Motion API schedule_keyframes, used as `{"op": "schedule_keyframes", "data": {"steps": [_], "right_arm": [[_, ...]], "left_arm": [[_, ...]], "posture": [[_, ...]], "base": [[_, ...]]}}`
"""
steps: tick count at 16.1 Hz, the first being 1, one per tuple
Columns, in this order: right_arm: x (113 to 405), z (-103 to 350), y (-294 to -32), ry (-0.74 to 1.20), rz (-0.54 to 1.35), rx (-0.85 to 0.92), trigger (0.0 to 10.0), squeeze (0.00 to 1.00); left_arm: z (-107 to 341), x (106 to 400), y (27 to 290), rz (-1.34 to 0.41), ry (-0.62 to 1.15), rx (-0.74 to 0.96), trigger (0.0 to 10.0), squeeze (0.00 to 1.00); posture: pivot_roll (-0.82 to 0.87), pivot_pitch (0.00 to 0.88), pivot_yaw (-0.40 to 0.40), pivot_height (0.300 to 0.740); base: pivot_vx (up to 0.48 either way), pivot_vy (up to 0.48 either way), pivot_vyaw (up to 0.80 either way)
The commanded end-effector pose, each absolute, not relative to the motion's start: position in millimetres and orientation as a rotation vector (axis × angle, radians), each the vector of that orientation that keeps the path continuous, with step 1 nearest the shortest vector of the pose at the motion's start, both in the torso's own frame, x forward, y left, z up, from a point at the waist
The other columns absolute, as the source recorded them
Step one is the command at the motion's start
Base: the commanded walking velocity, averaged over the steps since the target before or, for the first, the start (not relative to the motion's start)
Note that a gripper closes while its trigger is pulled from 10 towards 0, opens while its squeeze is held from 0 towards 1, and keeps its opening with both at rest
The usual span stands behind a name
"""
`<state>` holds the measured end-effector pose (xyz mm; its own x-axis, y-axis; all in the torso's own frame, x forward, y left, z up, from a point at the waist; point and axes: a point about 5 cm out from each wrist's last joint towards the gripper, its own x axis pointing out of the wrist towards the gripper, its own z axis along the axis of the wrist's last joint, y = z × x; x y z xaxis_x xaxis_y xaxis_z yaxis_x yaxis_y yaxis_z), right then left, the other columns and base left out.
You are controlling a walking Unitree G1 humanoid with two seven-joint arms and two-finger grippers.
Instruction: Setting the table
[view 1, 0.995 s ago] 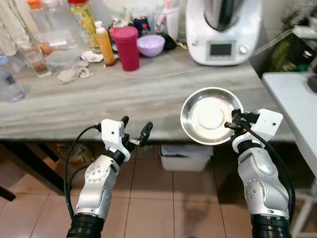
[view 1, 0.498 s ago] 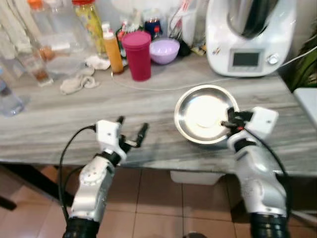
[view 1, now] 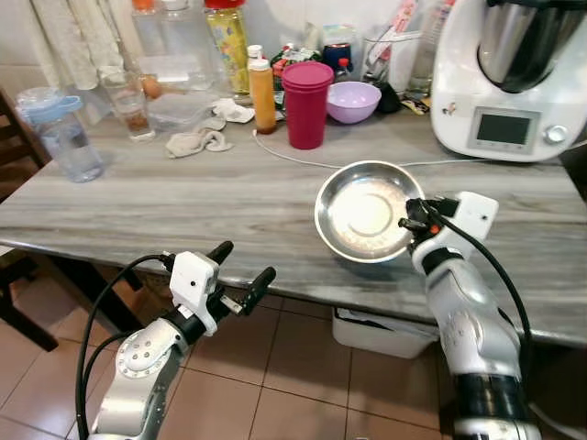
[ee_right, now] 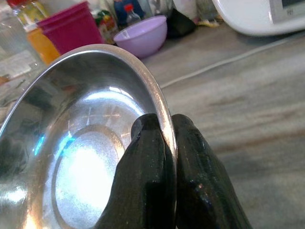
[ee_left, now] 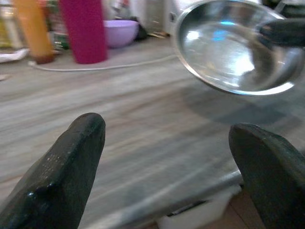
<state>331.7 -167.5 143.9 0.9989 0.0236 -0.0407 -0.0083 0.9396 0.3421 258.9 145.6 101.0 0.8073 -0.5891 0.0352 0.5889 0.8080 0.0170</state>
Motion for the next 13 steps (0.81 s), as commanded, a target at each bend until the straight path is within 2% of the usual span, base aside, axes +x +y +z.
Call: {"op": "schedule_keyframes", "data": {"steps": [1,6,9,11,13], "right_arm": [[337.1,146.0,-165.2,0.054,0.032,0.392,10.0,0.00],[356.3,137.9,-154.5,0.142,-0.016,0.400,10.0,0.00],[368.2,134.0,-138.3,0.222,-0.006,0.386,10.0,0.00],[368.7,139.5,-127.0,0.146,0.114,0.394,10.0,0.00],[365.7,134.5,-120.9,0.151,0.134,0.315,10.0,0.00]], "left_arm": [[105.5,258.5,143.0,-0.659,-0.045,0.028,10.0,0.00],[106.5,256.2,139.0,-0.695,-0.037,0.009,10.0,0.00],[105.0,254.8,137.3,-0.703,-0.028,0.009,10.0,0.00],[103.9,254.7,138.1,-0.698,-0.026,0.010,10.0,0.00],[103.1,254.9,138.9,-0.692,-0.024,0.009,10.0,0.00]], "posture": [[-0.20,0.084,0.051,0.740],[-0.20,0.089,0.053,0.740],[-0.19,0.089,0.051,0.740],[-0.19,0.088,0.049,0.740],[-0.19,0.087,0.049,0.740]], "base": [[0.000,0.000,0.00],[0.000,0.000,0.00],[0.000,0.000,0.00],[0.000,0.000,0.00],[0.000,0.000,0.00]]}}
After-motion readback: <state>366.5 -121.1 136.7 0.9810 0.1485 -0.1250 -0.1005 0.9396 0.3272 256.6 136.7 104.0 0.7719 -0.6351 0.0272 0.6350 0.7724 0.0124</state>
